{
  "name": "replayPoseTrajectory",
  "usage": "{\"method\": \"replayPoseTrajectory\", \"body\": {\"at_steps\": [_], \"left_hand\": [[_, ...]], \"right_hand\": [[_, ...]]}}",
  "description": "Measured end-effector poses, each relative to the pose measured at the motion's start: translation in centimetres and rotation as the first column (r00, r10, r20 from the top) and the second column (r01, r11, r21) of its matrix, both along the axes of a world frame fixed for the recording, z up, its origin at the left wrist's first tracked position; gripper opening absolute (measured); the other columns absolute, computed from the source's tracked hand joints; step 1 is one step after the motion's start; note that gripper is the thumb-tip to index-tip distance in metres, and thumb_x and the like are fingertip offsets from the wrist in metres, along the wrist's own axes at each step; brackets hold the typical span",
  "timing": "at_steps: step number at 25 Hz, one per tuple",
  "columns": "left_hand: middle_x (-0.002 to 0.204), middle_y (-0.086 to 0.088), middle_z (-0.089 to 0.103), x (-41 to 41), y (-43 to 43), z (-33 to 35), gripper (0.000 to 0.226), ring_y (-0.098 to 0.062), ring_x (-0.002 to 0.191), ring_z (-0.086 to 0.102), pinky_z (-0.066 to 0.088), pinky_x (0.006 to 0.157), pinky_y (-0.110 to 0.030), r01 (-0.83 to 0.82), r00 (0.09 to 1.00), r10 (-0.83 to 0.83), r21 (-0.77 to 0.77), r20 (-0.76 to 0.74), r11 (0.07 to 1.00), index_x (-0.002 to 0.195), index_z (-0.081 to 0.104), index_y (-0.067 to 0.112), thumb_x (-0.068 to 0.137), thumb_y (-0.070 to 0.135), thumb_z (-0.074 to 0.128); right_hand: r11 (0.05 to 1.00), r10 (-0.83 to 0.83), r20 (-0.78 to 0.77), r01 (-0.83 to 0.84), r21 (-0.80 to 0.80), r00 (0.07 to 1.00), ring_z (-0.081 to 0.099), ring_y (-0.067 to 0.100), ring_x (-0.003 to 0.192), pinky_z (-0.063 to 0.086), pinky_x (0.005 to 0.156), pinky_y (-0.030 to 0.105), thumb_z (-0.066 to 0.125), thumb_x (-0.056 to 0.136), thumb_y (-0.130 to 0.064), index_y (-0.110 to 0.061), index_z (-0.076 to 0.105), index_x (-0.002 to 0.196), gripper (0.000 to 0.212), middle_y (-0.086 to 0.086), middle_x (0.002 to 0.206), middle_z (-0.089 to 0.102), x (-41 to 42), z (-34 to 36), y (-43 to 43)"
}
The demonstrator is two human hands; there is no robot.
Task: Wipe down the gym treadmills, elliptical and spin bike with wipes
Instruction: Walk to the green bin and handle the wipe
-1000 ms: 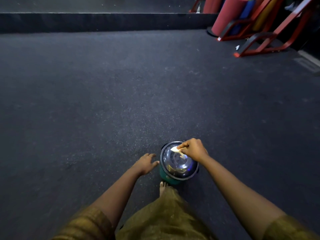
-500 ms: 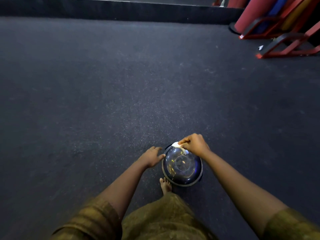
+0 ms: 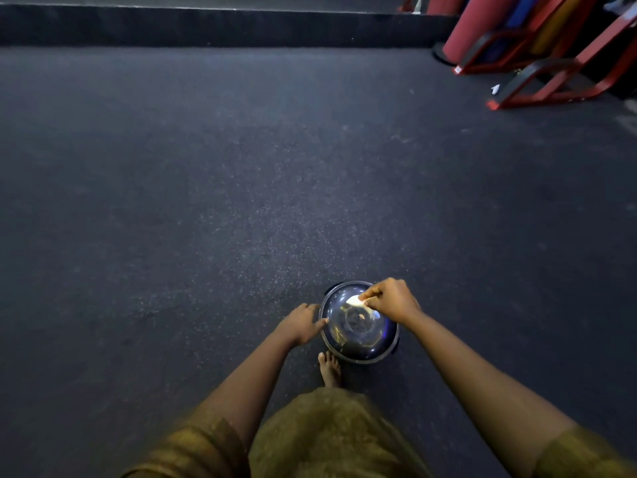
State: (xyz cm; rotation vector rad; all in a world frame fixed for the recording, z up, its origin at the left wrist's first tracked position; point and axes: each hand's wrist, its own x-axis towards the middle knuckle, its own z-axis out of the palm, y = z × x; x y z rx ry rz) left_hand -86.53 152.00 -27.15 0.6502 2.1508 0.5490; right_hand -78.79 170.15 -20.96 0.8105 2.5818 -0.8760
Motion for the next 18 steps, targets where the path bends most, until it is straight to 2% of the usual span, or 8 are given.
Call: {"method": "replayPoseTrajectory", "body": {"at_steps": [3, 5, 7, 9, 11, 14, 16, 18], "left_hand": [[0.146, -0.012, 0.040, 0.4, 0.1, -2.6, 0.049, -0.024, 0.133, 0.040, 0.033, 0.099, -0.023, -0.344, 0.913, 0.320, 0.059, 0.252, 0.937, 0.142, 0.038, 0.008, 0.099, 0.029, 0.045], [0.143, -0.011, 0.045, 0.4, 0.1, -5.6, 0.043, -0.024, 0.129, 0.043, 0.035, 0.097, -0.025, -0.608, 0.723, 0.549, 0.009, 0.419, 0.794, 0.138, 0.043, 0.007, 0.099, 0.025, 0.046], [0.141, -0.009, 0.047, 0.0, 0.7, -10.9, 0.041, -0.025, 0.125, 0.046, 0.035, 0.098, -0.032, -0.744, 0.539, 0.672, -0.089, 0.508, 0.663, 0.137, 0.045, 0.010, 0.100, 0.026, 0.044], [0.136, -0.009, 0.049, -0.8, 2.2, -16.6, 0.038, -0.024, 0.116, 0.049, 0.035, 0.092, -0.033, -0.794, 0.423, 0.726, -0.164, 0.542, 0.585, 0.136, 0.045, 0.011, 0.101, 0.026, 0.042], [0.123, -0.008, 0.052, -0.9, 4.5, -22.2, 0.032, -0.022, 0.107, 0.051, 0.035, 0.084, -0.030, -0.797, 0.370, 0.740, -0.218, 0.562, 0.563, 0.130, 0.047, 0.014, 0.101, 0.024, 0.040], [0.091, -0.003, 0.053, -0.2, 8.6, -27.5, 0.016, -0.013, 0.074, 0.048, 0.037, 0.062, -0.025, -0.786, 0.307, 0.757, -0.294, 0.577, 0.543, 0.095, 0.053, 0.017, 0.100, 0.027, 0.042], [0.097, -0.006, 0.060, 0.7, 11.3, -30.0, 0.027, -0.018, 0.084, 0.057, 0.042, 0.063, -0.025, -0.800, 0.201, 0.748, -0.334, 0.633, 0.498, 0.101, 0.057, 0.013, 0.098, 0.037, 0.043], [0.126, -0.010, 0.058, 1.2, 13.0, -31.2, 0.050, -0.026, 0.117, 0.054, 0.045, 0.085, -0.032, -0.825, 0.022, 0.708, -0.387, 0.706, 0.412, 0.127, 0.053, 0.009, 0.096, 0.047, 0.042]], "right_hand": [[0.999, -0.042, 0.040, 0.042, -0.017, 0.998, 0.065, 0.016, 0.092, 0.042, 0.076, 0.015, 0.063, 0.084, -0.011, -0.013, 0.074, 0.098, 0.017, 0.009, 0.097, 0.072, 0.0, -2.6, 0.8], [0.996, -0.083, 0.033, 0.084, -0.031, 0.996, 0.066, 0.018, 0.089, 0.043, 0.072, 0.018, 0.063, 0.084, -0.012, -0.013, 0.074, 0.099, 0.018, 0.013, 0.094, 0.072, -0.2, -5.1, 1.5], [0.991, -0.129, 0.026, 0.130, -0.041, 0.991, 0.065, 0.013, 0.087, 0.040, 0.065, 0.017, 0.063, 0.084, -0.012, -0.014, 0.074, 0.100, 0.019, 0.010, 0.096, 0.072, -0.8, -9.7, 2.5], [0.982, -0.177, 0.028, 0.179, -0.066, 0.984, 0.064, 0.009, 0.092, 0.041, 0.070, 0.013, 0.063, 0.084, -0.011, -0.015, 0.073, 0.101, 0.020, 0.005, 0.101, 0.072, -1.0, -15.1, 3.5], [0.971, -0.223, 0.035, 0.225, -0.076, 0.974, 0.064, 0.012, 0.098, 0.043, 0.081, 0.017, 0.062, 0.084, -0.011, -0.016, 0.073, 0.101, 0.021, 0.004, 0.103, 0.071, -0.6, -20.5, 4.7], [0.966, -0.245, 0.048, 0.248, -0.074, 0.968, 0.065, 0.013, 0.096, 0.038, 0.075, 0.011, 0.061, 0.084, -0.009, -0.016, 0.073, 0.101, 0.021, 0.003, 0.102, 0.071, 1.2, -25.9, 6.3], [0.959, -0.266, 0.052, 0.270, -0.081, 0.962, 0.065, 0.012, 0.094, 0.036, 0.074, 0.008, 0.062, 0.084, -0.008, -0.015, 0.074, 0.100, 0.021, 0.002, 0.102, 0.071, 2.7, -28.5, 7.3], [0.949, -0.297, 0.048, 0.301, -0.093, 0.954, 0.065, 0.012, 0.094, 0.038, 0.076, 0.010, 0.064, 0.083, -0.007, -0.013, 0.074, 0.099, 0.020, 0.002, 0.102, 0.071, 3.8, -29.7, 7.9]]}}
